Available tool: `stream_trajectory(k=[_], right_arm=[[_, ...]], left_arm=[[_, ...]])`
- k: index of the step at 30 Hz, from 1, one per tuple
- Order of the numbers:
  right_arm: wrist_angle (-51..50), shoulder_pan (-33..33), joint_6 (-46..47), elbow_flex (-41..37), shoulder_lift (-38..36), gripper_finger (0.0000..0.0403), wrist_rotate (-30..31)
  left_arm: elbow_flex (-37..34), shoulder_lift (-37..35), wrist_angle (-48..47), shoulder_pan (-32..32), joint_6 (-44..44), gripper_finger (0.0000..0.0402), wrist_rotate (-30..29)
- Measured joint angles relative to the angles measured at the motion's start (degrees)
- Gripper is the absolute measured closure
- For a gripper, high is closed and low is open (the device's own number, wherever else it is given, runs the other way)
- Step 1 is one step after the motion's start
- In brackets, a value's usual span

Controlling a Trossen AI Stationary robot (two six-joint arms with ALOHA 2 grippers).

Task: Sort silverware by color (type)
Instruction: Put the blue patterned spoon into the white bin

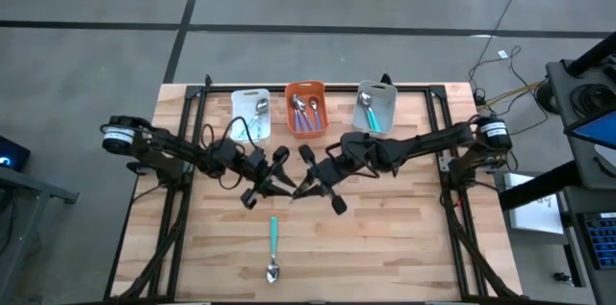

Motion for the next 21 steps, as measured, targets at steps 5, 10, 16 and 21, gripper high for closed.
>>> stream_trajectory(k=[5,10,16,21], right_arm=[[-10.41,-0.42,0.4,-0.18,-3.81,0.0394,14.07],[-18.44,-0.55,2.97,-2.5,-7.47,0.0394,35.78],[-9.2,-1.89,10.39,-10.84,-9.88,0.0394,50.49],[10.93,-3.77,16.23,-18.32,-6.53,0.0394,59.76]], left_arm=[[-0.09,-1.22,-2.97,3.67,0.08,0.0258,0.09],[-0.11,-4.55,-13.55,6.35,2.36,0.0249,-3.31],[0.2,-9.93,-29.7,6.11,10.05,0.0257,-24.52],[0.35,-10.38,-31.3,4.86,12.73,0.0258,-37.16]])
